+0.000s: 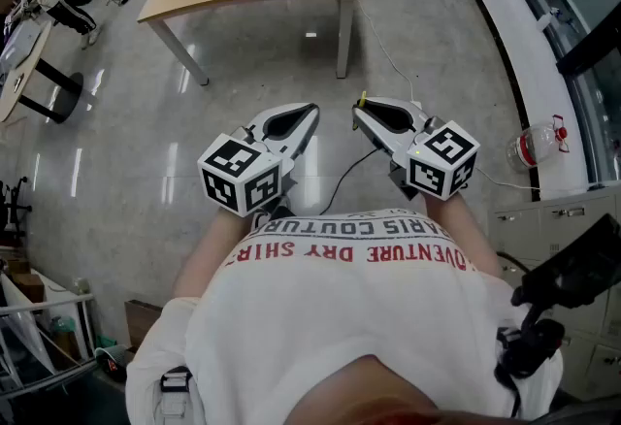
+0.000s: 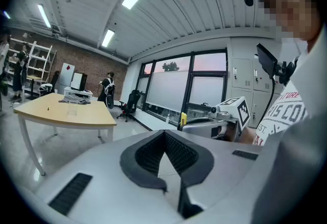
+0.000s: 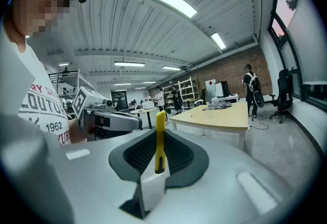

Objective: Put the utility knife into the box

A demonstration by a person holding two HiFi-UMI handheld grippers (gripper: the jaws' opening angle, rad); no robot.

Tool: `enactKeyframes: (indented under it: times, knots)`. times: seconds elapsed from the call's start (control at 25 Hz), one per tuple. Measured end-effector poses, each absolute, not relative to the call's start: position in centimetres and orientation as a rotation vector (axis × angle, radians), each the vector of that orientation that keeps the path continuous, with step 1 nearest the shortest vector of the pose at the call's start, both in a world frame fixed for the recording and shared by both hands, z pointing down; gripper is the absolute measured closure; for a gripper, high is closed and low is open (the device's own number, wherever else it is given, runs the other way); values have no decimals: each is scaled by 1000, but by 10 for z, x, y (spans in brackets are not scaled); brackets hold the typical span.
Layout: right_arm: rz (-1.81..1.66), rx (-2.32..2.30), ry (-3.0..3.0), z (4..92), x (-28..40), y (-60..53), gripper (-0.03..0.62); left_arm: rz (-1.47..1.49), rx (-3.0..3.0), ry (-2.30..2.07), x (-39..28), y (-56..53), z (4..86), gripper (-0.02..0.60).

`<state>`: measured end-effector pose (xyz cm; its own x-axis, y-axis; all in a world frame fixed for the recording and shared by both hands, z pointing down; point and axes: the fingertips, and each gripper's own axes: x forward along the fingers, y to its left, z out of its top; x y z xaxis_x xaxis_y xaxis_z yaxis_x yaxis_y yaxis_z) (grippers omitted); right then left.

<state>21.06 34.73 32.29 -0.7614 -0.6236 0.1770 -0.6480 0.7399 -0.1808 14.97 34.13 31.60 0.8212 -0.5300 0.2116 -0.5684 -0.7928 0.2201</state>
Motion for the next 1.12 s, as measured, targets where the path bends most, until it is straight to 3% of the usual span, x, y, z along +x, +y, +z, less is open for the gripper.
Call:
enactKeyframes:
  times: [1.12]
  knots:
    - [412,950,-2916,320,221,349,548,221,2713,-905,163,341,321,580]
